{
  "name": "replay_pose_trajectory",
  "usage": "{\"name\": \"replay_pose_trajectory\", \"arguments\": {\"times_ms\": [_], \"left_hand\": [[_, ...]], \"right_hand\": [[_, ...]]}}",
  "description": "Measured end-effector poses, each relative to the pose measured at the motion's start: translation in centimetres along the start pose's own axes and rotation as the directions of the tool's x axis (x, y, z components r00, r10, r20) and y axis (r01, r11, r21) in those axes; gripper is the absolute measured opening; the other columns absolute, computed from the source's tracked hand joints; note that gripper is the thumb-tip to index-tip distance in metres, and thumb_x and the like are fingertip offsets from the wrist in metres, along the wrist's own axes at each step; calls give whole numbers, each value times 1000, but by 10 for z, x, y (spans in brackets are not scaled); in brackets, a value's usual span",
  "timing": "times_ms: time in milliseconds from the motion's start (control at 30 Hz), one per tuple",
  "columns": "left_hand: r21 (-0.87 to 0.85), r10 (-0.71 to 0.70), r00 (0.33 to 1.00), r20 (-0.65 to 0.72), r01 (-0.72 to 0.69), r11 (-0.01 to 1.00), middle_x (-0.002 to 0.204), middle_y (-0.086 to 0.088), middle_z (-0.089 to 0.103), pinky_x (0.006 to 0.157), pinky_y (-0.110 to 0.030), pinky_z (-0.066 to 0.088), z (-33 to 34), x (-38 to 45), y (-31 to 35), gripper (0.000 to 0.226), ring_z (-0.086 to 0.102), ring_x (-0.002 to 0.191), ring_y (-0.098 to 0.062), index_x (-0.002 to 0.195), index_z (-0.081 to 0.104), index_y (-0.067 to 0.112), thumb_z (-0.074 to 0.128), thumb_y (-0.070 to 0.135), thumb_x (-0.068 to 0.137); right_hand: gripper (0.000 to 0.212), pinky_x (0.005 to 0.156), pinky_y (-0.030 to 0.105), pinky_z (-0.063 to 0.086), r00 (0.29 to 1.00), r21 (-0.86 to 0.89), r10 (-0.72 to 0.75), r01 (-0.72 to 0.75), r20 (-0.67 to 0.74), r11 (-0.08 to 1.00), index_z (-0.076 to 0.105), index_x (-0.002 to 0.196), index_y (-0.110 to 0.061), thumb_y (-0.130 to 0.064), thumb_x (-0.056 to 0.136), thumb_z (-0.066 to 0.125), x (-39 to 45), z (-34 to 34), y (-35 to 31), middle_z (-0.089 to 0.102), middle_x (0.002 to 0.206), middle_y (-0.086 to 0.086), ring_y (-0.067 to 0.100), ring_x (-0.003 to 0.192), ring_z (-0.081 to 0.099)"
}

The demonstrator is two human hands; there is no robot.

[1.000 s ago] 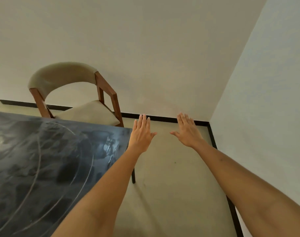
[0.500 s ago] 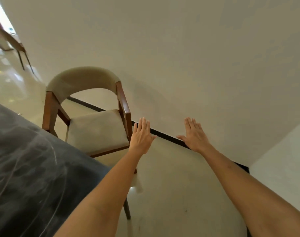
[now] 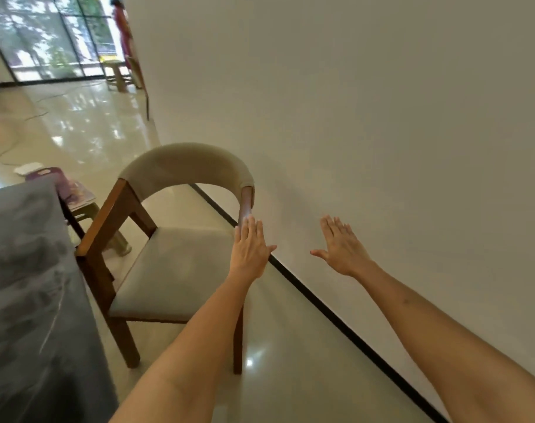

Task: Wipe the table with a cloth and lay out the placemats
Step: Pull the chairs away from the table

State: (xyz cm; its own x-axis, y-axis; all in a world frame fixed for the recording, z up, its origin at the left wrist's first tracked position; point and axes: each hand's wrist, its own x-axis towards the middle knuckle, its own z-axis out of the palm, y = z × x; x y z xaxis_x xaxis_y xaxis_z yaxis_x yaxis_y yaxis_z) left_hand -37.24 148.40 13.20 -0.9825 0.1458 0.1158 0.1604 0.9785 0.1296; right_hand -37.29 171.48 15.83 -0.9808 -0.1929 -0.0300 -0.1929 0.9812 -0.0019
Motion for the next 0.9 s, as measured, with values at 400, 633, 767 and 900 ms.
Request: {"name": "replay_pose_trajectory", "arguments": {"times_ms": [400, 633, 767, 900], "left_hand": [[-58, -401, 916, -3, 400, 915, 160, -17, 0, 120, -44, 4, 56, 143, -63, 70, -4, 148, -30, 152, 3, 4, 23, 49, 101], [-85, -500, 861, 88, 507, 858, 159, -18, 1, 121, -45, 7, 94, 215, -83, 73, -3, 148, -28, 151, 3, 4, 23, 52, 99], [-56, -543, 823, 166, 558, 828, 160, -16, -1, 121, -45, 7, 116, 231, -79, 84, -4, 148, -27, 152, 1, 5, 7, 63, 91], [-48, -585, 778, 231, 609, 791, 160, -15, -3, 121, -43, 3, 142, 240, -75, 102, -7, 148, -26, 152, -1, 7, -6, 77, 78]], "right_hand": [[84, 121, 41, -1, 915, 39, -403, 403, 1, 914, -3, 154, -9, -52, 97, 41, 275, 21, -28, -4, 162, 11, 29, 149, -4], [100, 121, 43, 0, 804, -57, -592, 594, 55, 802, -3, 154, -8, -51, 88, 60, 399, 35, -49, -3, 162, 12, 31, 149, -3], [110, 119, 41, -3, 713, -80, -686, 700, 143, 710, -5, 153, -8, -50, 82, 68, 452, 49, -55, -6, 162, 11, 30, 149, -6], [115, 118, 41, -5, 562, -104, -777, 824, 284, 557, -3, 154, -8, -50, 77, 72, 497, 64, -66, -3, 162, 11, 30, 149, -8]]}}
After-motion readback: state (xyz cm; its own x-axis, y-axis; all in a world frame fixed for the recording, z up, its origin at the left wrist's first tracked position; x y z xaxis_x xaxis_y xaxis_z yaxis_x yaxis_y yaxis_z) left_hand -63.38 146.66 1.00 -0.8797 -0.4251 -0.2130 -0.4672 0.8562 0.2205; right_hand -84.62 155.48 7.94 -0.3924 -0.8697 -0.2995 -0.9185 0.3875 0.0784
